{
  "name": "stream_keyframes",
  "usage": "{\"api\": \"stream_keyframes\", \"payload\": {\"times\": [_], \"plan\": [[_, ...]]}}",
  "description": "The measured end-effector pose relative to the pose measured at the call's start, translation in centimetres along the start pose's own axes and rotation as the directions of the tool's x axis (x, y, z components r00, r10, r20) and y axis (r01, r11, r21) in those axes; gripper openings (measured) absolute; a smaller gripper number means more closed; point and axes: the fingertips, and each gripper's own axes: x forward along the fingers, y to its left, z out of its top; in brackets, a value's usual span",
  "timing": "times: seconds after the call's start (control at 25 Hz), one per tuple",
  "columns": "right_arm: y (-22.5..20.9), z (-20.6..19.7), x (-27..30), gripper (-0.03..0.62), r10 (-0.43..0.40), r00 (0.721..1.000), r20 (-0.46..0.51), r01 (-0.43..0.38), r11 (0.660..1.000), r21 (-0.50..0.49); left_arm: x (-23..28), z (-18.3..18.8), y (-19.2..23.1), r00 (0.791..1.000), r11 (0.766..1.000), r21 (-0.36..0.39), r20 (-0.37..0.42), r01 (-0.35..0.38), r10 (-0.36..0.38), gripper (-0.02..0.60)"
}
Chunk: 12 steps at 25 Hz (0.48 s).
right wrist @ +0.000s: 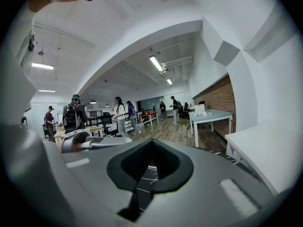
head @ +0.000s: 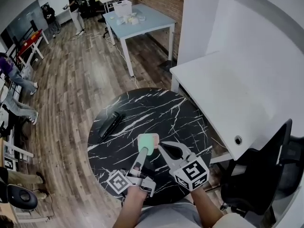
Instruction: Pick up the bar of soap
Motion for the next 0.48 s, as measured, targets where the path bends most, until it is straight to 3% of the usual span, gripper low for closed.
{"api": "stream_keyframes", "payload": {"times": [0.48], "plan": [[0.6, 3.6, -1.3, 0.001, -0.019, 0.997, 0.075, 0.021, 0.999, -0.028, 0.1, -0.2, -4.1, 0.999, 0.999, 0.023, -0.028, 0.036, -0.035, 0.120]]}}
